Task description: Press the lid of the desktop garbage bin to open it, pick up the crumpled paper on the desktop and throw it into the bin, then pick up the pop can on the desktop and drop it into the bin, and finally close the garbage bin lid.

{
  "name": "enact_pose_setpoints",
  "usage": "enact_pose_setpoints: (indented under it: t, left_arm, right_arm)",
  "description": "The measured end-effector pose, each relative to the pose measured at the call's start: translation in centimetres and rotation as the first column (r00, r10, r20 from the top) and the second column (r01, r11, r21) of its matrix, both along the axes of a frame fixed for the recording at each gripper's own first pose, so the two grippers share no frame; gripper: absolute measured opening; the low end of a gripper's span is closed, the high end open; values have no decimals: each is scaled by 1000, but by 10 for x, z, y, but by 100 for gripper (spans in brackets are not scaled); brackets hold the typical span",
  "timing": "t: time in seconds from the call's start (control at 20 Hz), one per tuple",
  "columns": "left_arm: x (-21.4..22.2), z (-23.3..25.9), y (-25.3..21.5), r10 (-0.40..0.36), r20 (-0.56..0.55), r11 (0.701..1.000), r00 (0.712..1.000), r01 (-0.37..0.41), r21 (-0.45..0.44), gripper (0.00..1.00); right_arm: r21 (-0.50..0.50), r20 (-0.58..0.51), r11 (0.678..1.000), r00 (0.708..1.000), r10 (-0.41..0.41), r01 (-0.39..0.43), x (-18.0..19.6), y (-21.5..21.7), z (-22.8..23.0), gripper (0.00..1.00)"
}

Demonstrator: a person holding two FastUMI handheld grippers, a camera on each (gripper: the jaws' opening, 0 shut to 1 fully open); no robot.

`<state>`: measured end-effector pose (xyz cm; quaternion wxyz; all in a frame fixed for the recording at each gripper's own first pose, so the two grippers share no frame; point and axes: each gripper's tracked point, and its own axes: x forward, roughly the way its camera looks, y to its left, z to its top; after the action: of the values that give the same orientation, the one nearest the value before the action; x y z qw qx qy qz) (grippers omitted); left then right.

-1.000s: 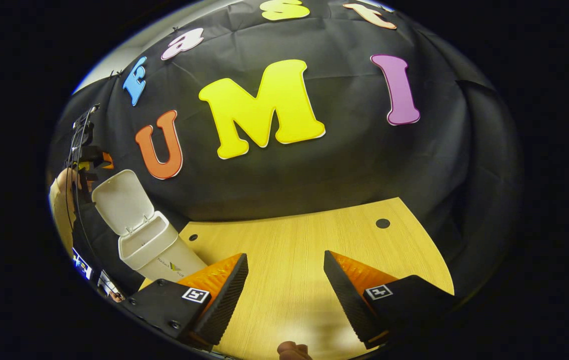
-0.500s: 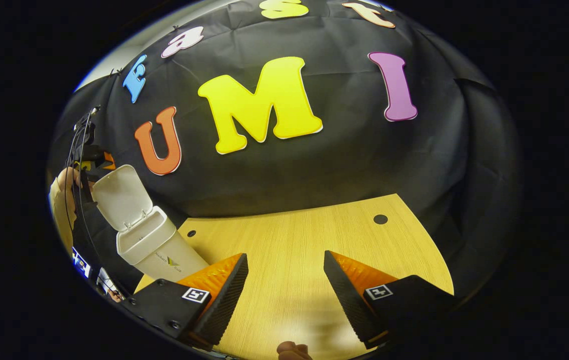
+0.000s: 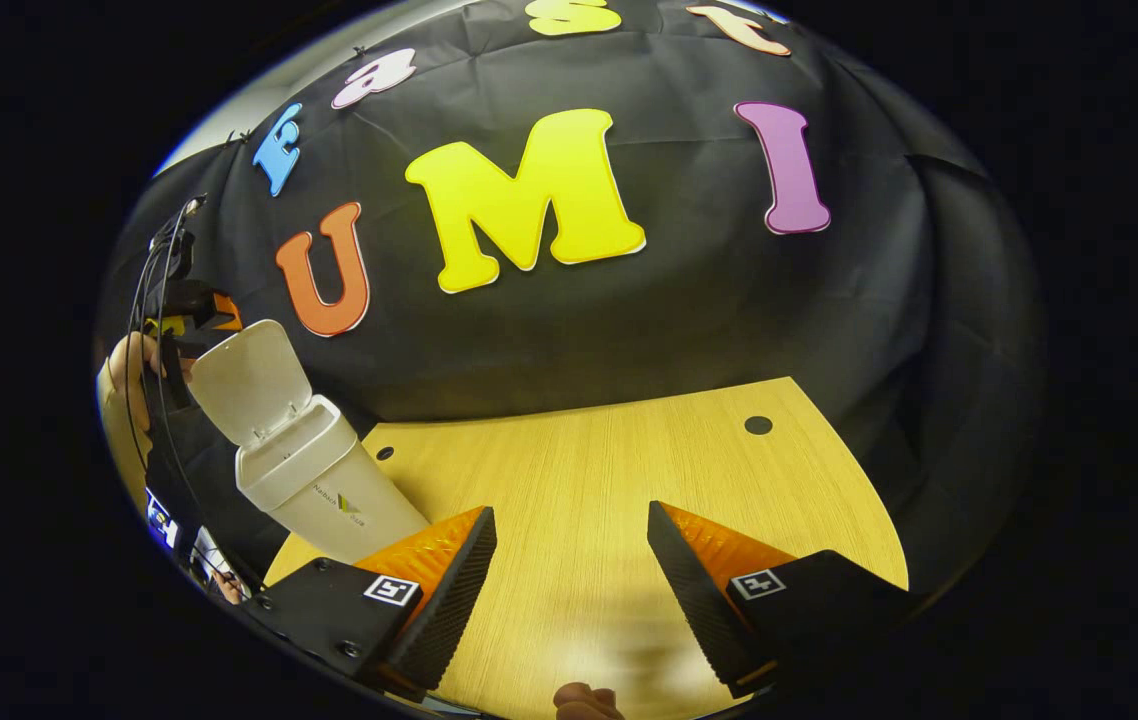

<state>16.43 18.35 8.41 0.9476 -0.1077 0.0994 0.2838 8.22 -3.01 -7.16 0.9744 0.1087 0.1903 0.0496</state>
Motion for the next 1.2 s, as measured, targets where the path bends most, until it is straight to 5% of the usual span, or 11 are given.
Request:
enact_pose_setpoints:
  t: [0.8,1.2]
  left_arm:
    - [-14,-107,-61,-84,-131,993,988,71,-99,98]
    - [-16,-148,-64,-71,-194,996,978,61,-58,98]
  right_arm:
    - [-7,-11,1000,1000,-29,29,-21,-5,-17,97]
    - [10,-45,1000,999,-17,18,-15,2,-36,97]
